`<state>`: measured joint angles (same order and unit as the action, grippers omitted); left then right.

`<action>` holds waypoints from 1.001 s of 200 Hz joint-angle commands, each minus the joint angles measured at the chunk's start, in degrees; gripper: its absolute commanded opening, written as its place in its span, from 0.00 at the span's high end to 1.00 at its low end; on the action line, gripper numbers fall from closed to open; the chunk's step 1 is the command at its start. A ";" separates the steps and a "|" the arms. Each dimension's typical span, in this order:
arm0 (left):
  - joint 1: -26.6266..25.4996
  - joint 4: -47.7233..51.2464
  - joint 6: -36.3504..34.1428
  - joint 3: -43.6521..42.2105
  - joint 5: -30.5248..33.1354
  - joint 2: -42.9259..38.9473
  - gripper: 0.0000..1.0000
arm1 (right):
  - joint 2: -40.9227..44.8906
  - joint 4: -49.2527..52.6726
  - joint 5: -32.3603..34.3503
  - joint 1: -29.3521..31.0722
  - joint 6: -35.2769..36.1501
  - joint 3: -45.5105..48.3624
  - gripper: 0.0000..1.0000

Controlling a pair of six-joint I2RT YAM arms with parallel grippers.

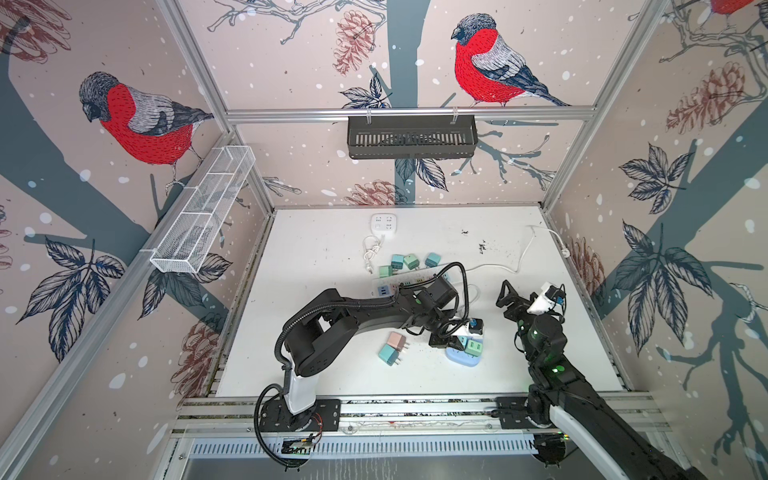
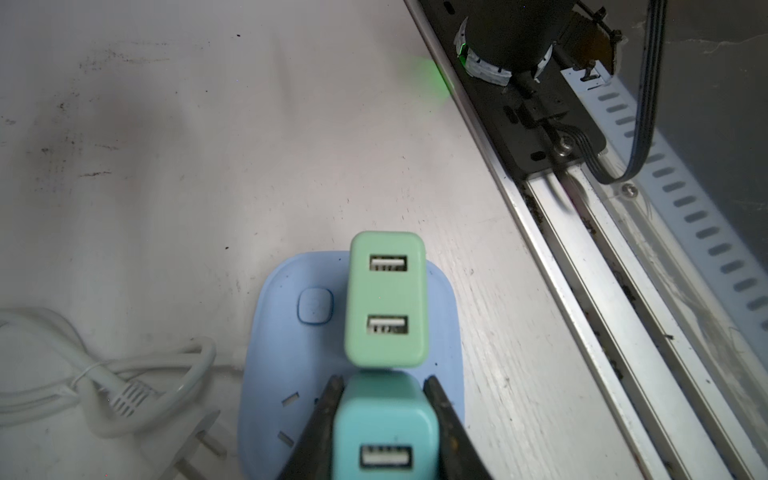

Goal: Insert the plug
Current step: 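Lower the teal adapter into the light-blue socket beside the light-green adapter with the left gripper, then open the left gripper and lift away while the right gripper moves toward the power strip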

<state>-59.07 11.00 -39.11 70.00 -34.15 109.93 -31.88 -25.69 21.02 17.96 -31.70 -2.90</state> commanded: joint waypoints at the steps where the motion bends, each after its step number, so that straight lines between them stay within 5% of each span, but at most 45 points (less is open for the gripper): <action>1: -1.16 4.30 4.00 1.13 3.40 2.25 1.00 | -0.39 0.08 -0.36 -0.70 -1.59 -0.54 0.00; 122: -3.42 -0.82 10.97 7.53 3.80 7.71 1.00 | -1.85 4.11 -1.40 -7.42 -6.33 -1.51 0.00; 131: -3.50 -2.15 11.06 7.04 2.59 7.09 0.86 | -1.81 4.25 -1.74 -7.91 -6.46 -1.46 0.00; 134: -3.51 -2.43 10.93 6.86 2.27 6.83 0.64 | -1.82 4.31 -1.81 -8.00 -6.44 -1.46 0.00; 136: -3.51 -2.66 10.80 6.81 1.97 6.64 0.27 | -1.86 4.33 -1.84 -8.08 -6.51 -1.45 0.00; 140: -3.53 -3.00 10.57 6.74 1.52 6.26 0.03 | -1.87 4.39 -1.96 -8.26 -6.57 -1.52 0.00; 200: -3.42 -7.59 11.68 4.95 6.35 -5.25 0.01 | -1.41 6.66 -2.72 -11.05 -8.26 -1.96 0.00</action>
<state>-62.52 7.81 -28.40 76.42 -31.24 110.13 -33.34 -19.68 18.48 7.73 -38.81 -4.25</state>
